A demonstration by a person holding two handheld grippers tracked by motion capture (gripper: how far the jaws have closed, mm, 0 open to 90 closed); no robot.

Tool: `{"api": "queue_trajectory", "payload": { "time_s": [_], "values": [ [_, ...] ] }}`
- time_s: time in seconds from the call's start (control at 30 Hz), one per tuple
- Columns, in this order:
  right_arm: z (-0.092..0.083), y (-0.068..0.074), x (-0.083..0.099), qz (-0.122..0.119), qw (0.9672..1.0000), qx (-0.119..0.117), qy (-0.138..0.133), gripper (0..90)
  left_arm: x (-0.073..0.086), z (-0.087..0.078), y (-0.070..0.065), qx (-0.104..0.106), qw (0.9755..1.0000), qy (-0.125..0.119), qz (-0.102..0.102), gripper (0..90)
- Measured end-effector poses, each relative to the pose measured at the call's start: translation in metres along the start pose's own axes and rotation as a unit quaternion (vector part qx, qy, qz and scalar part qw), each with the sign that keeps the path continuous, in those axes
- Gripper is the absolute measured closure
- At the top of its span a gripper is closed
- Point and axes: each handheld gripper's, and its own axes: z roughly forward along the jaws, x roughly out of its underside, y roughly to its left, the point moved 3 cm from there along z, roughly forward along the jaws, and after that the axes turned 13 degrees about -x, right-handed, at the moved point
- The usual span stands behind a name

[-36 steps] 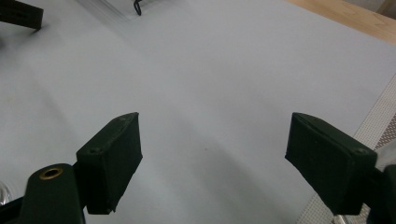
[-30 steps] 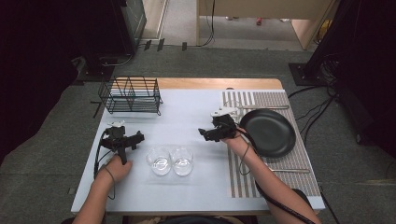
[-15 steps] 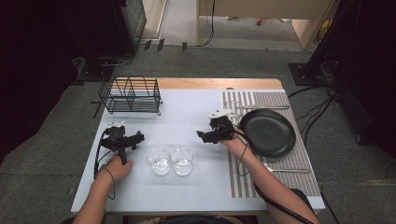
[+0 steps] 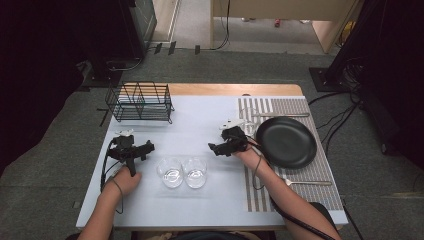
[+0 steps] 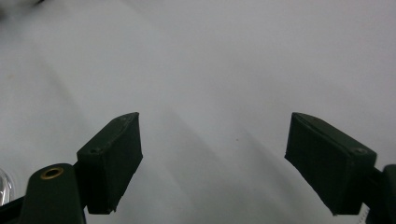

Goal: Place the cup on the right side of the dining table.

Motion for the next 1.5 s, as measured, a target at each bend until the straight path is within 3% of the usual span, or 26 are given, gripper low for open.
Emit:
{"api": "queue_trajectory", "payload": {
  "time_s": [0.93, 1.5],
  "values": [
    [0.017, 0.002, 0.006, -0.011, 0.9995, 0.004, 0.028, 18.6, 0.0, 0.0, 0.0, 0.0, 1.0, 0.0, 0.0, 0.0],
    [0.021, 0.002, 0.009, -0.029, 0.9995, 0.001, 0.014, 15.1, 0.0, 0.0, 0.0, 0.0, 1.0, 0.0, 0.0, 0.0]
  ]
}}
